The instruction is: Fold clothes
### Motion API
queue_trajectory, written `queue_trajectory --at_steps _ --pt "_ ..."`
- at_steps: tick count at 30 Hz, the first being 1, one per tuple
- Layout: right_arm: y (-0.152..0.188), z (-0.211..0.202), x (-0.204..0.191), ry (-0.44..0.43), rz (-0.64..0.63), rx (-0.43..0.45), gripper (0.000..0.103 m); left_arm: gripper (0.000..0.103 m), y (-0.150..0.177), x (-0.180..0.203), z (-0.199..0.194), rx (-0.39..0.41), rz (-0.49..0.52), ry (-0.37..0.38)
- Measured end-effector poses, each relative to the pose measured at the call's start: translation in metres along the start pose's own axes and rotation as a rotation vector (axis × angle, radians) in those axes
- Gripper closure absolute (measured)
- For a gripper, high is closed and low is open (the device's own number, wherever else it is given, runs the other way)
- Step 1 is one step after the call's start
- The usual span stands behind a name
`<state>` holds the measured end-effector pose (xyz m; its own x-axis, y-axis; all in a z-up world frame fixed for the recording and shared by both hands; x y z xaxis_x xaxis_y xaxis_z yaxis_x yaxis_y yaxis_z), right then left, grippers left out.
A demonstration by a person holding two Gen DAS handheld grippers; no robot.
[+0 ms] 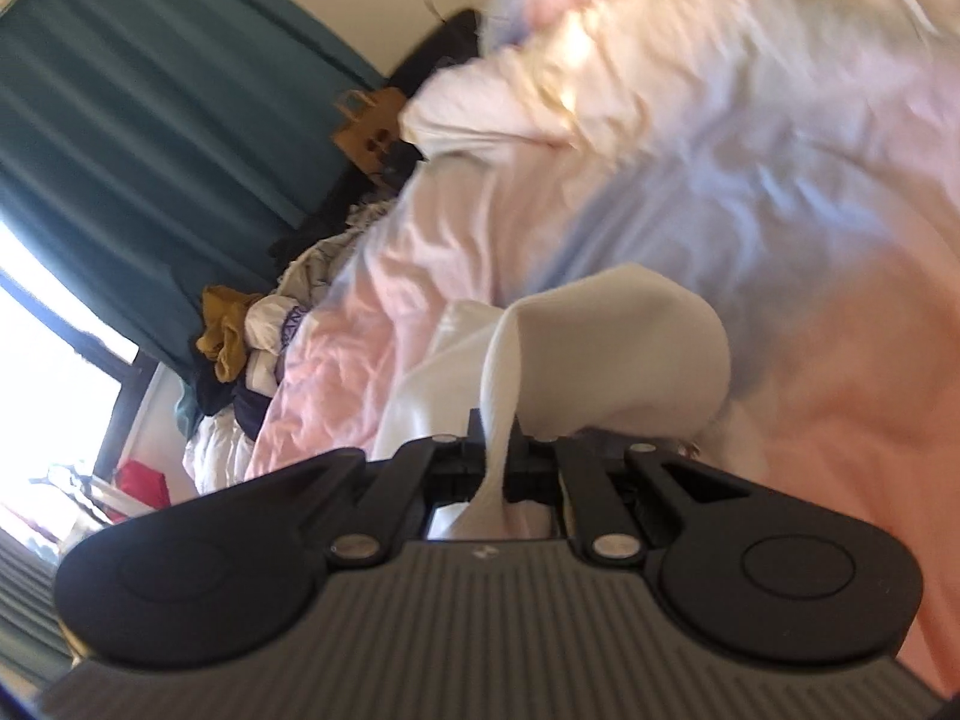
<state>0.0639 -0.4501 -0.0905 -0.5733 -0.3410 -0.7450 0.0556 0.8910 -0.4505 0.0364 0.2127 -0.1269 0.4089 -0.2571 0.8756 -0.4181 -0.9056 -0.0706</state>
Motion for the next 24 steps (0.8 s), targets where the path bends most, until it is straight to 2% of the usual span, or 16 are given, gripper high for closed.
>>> queue_trajectory --at_steps 2,4,5,6,7,8,12,14,16,18,21,24 --pt "-0.002 0.005 -0.003 -0.016 -0.006 -0.004 0.097 0.031 -0.005 0.003 0.007 -0.003 -0.015 0.029" --pt "-0.006 0.012 0.001 -0.048 0.028 -0.021 0.097 0.041 -0.01 0.009 0.016 -0.011 -0.006 0.054" --pt "-0.009 0.016 0.004 -0.062 0.048 -0.03 0.097 0.055 -0.012 0.013 0.018 -0.006 0.016 0.033" --pt "-0.011 0.02 0.008 -0.07 0.071 -0.039 0.097 0.077 -0.014 0.018 0.02 -0.001 0.04 0.012" --pt "-0.013 0.023 0.012 -0.078 0.098 -0.045 0.097 0.09 -0.016 0.022 0.021 0.004 0.063 -0.01" --pt "-0.015 0.025 0.016 -0.086 0.121 -0.046 0.097 0.093 -0.018 0.027 0.018 0.019 0.08 -0.021" --pt "-0.024 0.027 0.026 -0.103 0.143 -0.03 0.097 0.096 -0.026 0.051 -0.008 0.103 0.175 -0.022" --pt "-0.028 0.022 0.028 -0.115 0.141 -0.004 0.097 0.096 -0.032 0.066 -0.03 0.159 0.214 0.001" --pt "-0.032 0.013 0.026 -0.144 0.126 0.042 0.097 0.096 -0.043 0.078 -0.055 0.238 0.242 0.027" --pt "-0.035 0.002 0.019 -0.141 0.059 0.097 0.097 0.096 -0.047 0.078 -0.074 0.291 0.267 0.042" --pt "-0.039 -0.007 0.016 -0.095 0.017 0.13 0.097 0.097 -0.046 0.061 -0.082 0.28 0.206 0.039" --pt "-0.041 -0.005 0.02 -0.032 0.019 0.104 0.097 0.097 -0.045 0.043 -0.09 0.266 0.101 0.032"
Point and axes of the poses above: each gripper's, at about its wrist camera, not at the fingertips, and z roughly the way its jaws point, x to its right, y to its underside, the point moved 1 cm from there along z, roughly the way its jaws point, and after that the axes turned 5 degrees about z, right-handed, at the moved point
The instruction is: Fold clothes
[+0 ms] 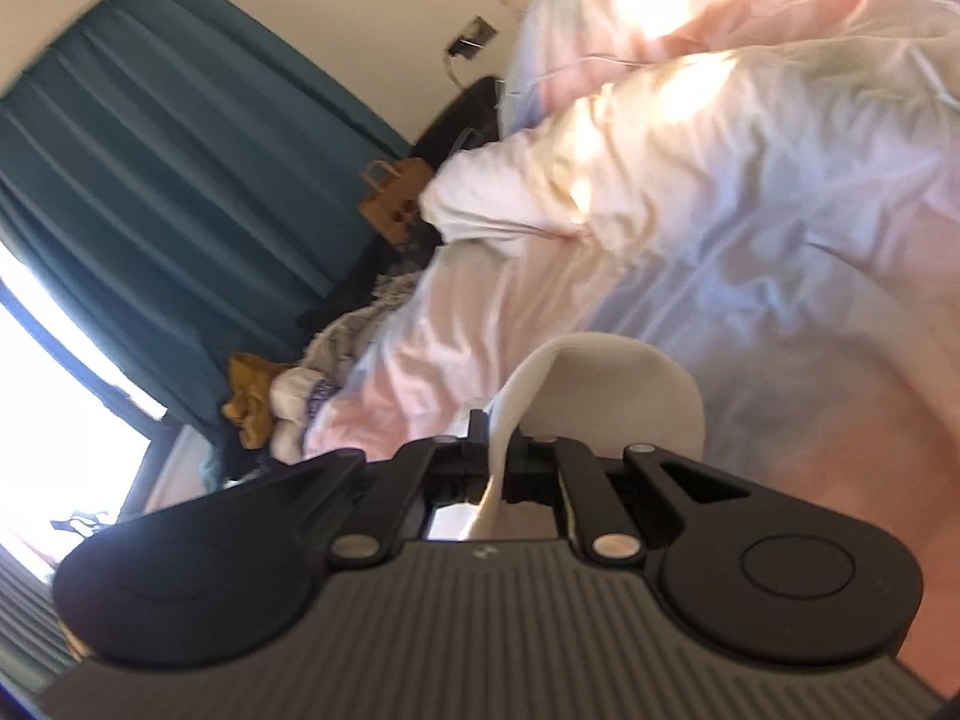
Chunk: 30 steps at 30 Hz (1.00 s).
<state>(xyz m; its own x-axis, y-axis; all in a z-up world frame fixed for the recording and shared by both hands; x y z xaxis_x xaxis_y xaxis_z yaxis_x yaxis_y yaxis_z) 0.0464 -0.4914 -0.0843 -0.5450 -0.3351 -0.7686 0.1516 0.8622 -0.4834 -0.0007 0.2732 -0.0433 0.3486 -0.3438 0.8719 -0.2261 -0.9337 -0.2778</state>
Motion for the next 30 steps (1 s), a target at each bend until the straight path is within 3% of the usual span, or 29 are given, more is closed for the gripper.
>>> queue_trajectory --at_steps 3,6,9,13,16,20,25,27,30 --pt "0.003 0.01 -0.002 0.072 -0.036 -0.052 0.097 0.097 -0.003 -0.007 -0.009 0.013 -0.017 -0.032" --pt "0.003 0.02 -0.022 0.072 -0.084 -0.095 0.097 0.097 -0.006 -0.008 -0.01 0.021 0.032 -0.082" --pt "-0.009 0.028 -0.057 -0.007 -0.128 -0.137 0.097 0.097 -0.006 -0.011 -0.012 0.029 0.069 -0.1" --pt "-0.03 0.009 -0.099 -0.216 -0.208 -0.083 0.097 0.097 -0.004 -0.011 -0.008 0.034 0.092 -0.107" --pt "-0.038 -0.008 -0.095 -0.272 -0.235 -0.031 0.097 0.097 0.001 -0.003 -0.003 0.035 0.13 -0.107" --pt "-0.027 -0.01 -0.036 -0.111 -0.249 -0.064 0.097 0.097 0.007 0.008 0.004 0.017 0.171 -0.138" --pt "0.001 0.008 0.065 0.15 -0.158 -0.253 0.097 0.096 0.012 0.003 0.006 -0.033 0.17 -0.204" --pt "0.006 0.011 0.083 0.175 -0.123 -0.295 0.097 0.095 0.012 0.0 0.007 -0.046 0.161 -0.224" --pt "0.009 0.008 0.076 0.177 -0.164 -0.304 0.096 0.091 0.012 -0.005 0.007 -0.06 0.162 -0.239"
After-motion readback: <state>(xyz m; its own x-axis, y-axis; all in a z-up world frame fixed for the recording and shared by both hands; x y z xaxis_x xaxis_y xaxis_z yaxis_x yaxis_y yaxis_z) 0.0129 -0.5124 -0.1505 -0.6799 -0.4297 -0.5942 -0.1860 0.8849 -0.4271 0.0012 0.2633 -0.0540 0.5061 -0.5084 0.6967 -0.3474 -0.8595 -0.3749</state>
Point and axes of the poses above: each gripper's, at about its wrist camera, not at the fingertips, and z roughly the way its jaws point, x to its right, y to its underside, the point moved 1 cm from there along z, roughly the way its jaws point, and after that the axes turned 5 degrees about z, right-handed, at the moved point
